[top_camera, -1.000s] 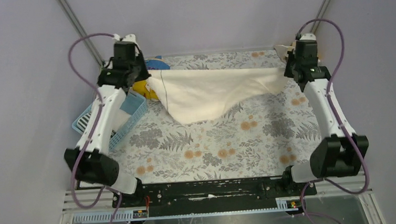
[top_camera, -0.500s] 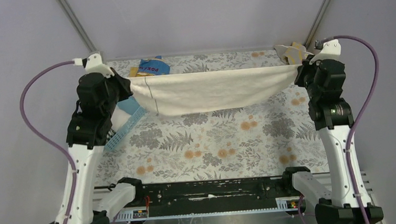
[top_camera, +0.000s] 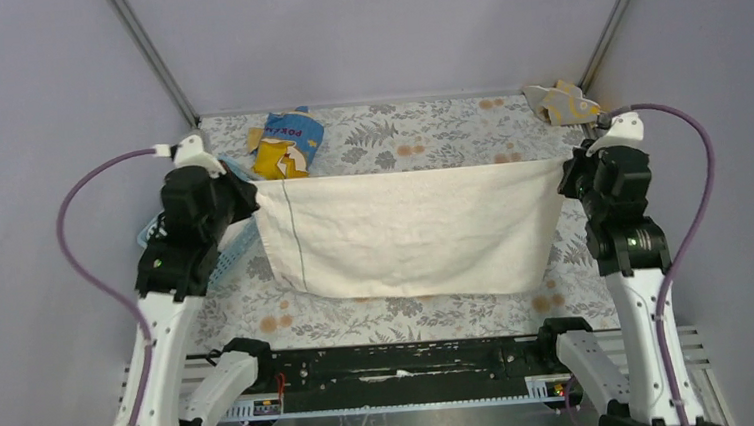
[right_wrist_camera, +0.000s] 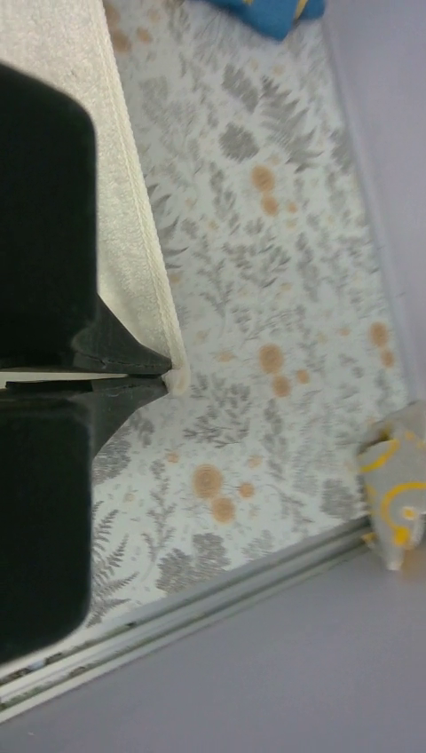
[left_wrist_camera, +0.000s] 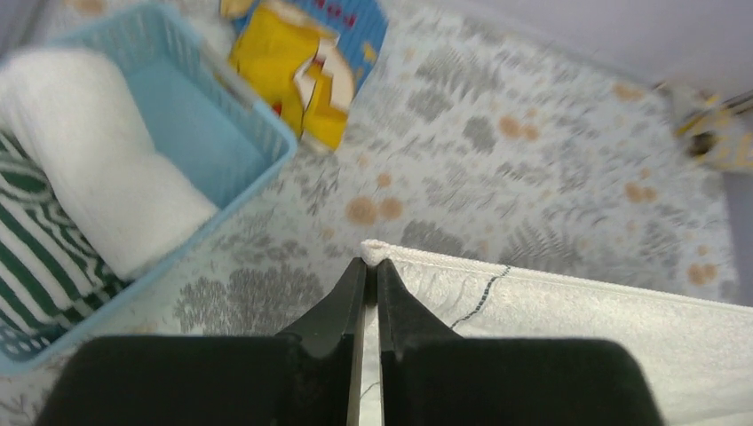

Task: Roll the towels
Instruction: Flatten out the towel at the center of the board, then fold the towel at the center of the board.

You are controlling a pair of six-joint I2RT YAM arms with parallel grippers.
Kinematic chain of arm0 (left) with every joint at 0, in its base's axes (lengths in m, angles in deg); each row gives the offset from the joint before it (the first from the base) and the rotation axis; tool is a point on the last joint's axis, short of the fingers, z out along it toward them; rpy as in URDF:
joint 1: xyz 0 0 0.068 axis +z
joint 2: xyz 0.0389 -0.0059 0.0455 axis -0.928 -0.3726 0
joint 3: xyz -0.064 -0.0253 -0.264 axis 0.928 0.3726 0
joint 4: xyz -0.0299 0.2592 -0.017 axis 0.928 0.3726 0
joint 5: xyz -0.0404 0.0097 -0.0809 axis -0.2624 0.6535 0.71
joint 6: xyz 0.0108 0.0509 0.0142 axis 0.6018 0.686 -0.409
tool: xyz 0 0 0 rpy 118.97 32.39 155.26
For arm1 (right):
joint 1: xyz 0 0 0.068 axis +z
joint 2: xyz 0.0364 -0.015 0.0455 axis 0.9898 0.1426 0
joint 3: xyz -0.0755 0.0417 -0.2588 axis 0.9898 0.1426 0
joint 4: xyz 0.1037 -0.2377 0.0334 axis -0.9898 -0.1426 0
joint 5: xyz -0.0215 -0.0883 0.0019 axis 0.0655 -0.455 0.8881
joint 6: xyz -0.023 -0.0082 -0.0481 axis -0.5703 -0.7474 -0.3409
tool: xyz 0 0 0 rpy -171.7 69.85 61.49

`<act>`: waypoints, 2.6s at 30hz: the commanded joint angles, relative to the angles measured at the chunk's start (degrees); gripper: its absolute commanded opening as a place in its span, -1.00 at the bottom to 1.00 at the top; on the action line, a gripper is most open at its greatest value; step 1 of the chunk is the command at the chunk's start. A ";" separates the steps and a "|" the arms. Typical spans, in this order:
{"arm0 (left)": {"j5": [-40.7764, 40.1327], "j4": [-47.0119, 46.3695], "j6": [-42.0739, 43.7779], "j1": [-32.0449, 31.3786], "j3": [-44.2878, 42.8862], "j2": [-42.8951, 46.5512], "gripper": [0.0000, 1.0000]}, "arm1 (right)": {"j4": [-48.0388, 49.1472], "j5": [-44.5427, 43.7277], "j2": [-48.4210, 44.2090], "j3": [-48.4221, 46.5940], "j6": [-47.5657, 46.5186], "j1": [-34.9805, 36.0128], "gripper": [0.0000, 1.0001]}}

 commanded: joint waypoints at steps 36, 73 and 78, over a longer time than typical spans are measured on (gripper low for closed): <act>-0.87 -26.22 -5.30 3.64 -1.26 -52.27 -1.00 | 20.00 -8.25 54.95 -7.14 -2.28 -1.76 -1.00; -3.59 -24.99 -19.08 3.77 30.96 -25.97 -1.00 | 11.93 -23.54 19.94 22.50 18.17 -2.06 -1.00; -3.87 -24.88 -19.29 3.84 31.31 -26.29 -1.00 | 10.86 -22.86 20.30 22.73 18.31 -2.19 -1.00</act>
